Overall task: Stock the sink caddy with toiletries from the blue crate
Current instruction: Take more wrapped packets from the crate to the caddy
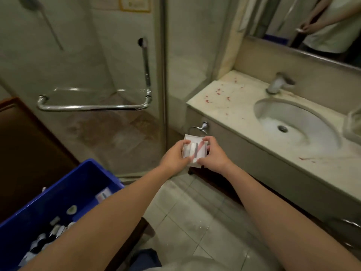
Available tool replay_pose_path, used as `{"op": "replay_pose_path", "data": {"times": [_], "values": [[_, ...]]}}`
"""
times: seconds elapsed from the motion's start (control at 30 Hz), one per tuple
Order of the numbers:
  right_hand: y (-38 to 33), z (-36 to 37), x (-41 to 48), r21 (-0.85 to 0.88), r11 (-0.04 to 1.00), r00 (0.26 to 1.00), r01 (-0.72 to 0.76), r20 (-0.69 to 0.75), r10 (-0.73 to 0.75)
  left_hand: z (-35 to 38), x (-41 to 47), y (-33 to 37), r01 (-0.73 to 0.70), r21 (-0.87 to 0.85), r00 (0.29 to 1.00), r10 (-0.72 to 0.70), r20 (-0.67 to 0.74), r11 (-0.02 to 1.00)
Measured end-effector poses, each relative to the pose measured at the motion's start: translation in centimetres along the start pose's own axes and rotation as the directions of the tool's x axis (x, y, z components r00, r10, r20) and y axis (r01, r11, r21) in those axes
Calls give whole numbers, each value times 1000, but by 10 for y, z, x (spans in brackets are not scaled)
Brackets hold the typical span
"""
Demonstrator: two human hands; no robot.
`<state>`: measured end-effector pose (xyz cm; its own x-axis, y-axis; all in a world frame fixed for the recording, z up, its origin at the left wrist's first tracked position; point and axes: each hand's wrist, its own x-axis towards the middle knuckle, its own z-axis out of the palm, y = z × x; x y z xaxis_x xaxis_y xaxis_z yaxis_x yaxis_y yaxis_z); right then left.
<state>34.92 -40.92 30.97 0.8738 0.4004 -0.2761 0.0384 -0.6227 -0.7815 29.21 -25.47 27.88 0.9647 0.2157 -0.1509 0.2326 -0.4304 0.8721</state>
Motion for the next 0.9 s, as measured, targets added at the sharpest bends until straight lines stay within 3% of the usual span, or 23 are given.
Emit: {"op": "replay_pose_path", "data": {"times": [0.4, 0.57, 0.9], "values": [[95, -119, -75, 175, 983, 968, -50, -234, 91, 131, 0, 96, -118, -80, 980, 129, 152, 990], [125, -156, -100, 167, 982, 933, -89, -330, 141, 174, -1, 129, -170, -47, 960, 176, 219, 984], [171, -207, -126, 145, 971, 856, -187, -460, 234, 243, 23, 174, -353, 102, 851, 274, 448, 930]]}}
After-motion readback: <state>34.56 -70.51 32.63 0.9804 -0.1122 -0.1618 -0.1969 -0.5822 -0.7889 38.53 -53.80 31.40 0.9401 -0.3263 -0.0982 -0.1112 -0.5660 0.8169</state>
